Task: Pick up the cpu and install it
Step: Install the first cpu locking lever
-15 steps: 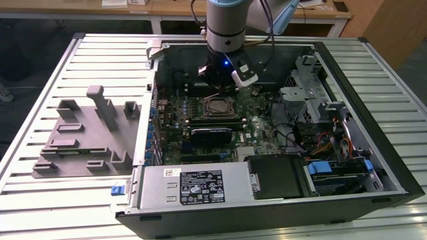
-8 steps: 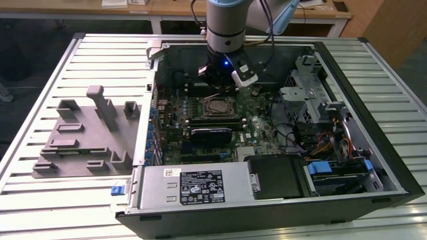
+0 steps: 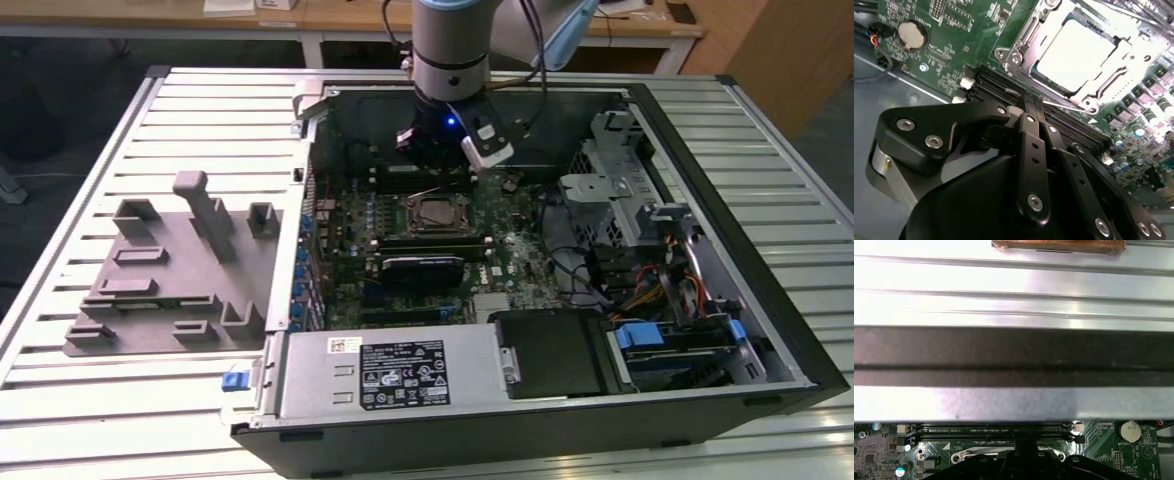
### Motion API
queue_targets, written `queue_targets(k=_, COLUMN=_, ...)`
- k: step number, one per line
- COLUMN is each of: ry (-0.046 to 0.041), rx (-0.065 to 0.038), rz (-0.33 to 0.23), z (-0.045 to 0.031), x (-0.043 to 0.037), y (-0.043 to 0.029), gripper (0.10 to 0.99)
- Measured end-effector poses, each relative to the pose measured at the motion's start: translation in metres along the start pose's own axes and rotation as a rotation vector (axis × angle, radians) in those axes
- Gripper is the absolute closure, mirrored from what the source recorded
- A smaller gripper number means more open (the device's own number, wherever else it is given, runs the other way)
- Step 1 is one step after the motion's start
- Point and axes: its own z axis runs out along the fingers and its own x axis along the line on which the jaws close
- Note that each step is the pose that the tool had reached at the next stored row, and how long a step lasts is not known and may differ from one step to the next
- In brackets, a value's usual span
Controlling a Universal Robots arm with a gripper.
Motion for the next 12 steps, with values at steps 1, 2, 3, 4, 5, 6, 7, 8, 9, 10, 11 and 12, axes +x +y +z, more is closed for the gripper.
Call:
queue_targets(k=1, ry=-0.0005, rx=0.000, rz=0.001, z=0.0002, x=0.0001, y=0.0004, gripper=0.980)
queue_targets(k=2, ry=-0.0013, rx=0.000, rz=0.003, z=0.0002, x=0.0003, y=0.0005, gripper=0.980)
queue_targets(k=3, ry=-0.0027, rx=0.001, rz=0.006, z=0.0004, x=0.0004, y=0.0005, gripper=0.980)
queue_targets(k=4, ry=-0.0052, rx=0.003, rz=0.013, z=0.0005, x=0.0004, y=0.0005, gripper=0.980)
queue_targets(k=5, ry=-0.0085, rx=0.004, rz=0.021, z=0.0007, x=0.0005, y=0.0005, gripper=0.980)
queue_targets(k=6, ry=-0.0116, rx=0.006, rz=0.028, z=0.0009, x=0.0006, y=0.0005, gripper=0.980)
queue_targets(k=7, ry=-0.0148, rx=0.008, rz=0.034, z=0.0011, x=0.0008, y=0.0004, gripper=0.980)
queue_targets(k=8, ry=-0.0180, rx=0.009, rz=0.039, z=0.0013, x=0.0012, y=0.0004, gripper=0.980)
queue_targets(k=9, ry=-0.0213, rx=0.009, rz=0.043, z=0.0015, x=0.0019, y=0.0003, gripper=0.980)
queue_targets(k=10, ry=-0.0247, rx=0.009, rz=0.045, z=0.0017, x=0.0034, y=0.0003, gripper=0.980)
queue_targets(k=11, ry=-0.0289, rx=0.009, rz=0.045, z=0.0019, x=0.0058, y=0.0003, gripper=0.980)
queue_targets(k=12, ry=-0.0333, rx=0.009, rz=0.045, z=0.0020, x=0.0083, y=0.0002, gripper=0.980)
